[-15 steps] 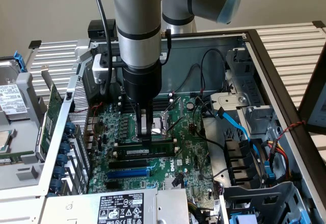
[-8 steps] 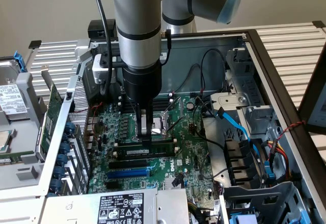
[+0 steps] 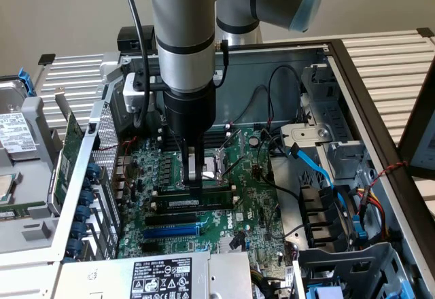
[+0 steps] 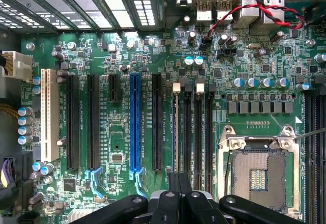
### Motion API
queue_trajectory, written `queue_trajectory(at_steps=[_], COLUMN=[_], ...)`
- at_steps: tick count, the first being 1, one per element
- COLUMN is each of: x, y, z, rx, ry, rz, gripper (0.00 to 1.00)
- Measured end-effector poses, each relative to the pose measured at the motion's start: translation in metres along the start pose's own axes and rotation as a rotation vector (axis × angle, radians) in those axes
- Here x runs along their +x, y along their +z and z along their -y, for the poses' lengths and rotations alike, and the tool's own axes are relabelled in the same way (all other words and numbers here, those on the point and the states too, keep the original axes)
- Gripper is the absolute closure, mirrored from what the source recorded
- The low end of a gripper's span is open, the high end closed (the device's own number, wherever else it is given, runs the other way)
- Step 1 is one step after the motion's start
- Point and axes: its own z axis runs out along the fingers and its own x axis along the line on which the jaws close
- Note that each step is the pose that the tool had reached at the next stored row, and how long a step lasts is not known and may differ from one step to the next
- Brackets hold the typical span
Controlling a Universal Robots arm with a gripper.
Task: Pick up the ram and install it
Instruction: 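Press down the ram until it locks into place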
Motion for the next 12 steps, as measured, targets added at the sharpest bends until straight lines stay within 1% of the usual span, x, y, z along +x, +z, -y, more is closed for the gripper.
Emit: queue_trajectory(at_steps=[12], x=[0.0001], y=[0.0025], z=[-0.0001], rx=[-0.0004], ry=[0.0], rz=[0.0032], gripper=[0.89])
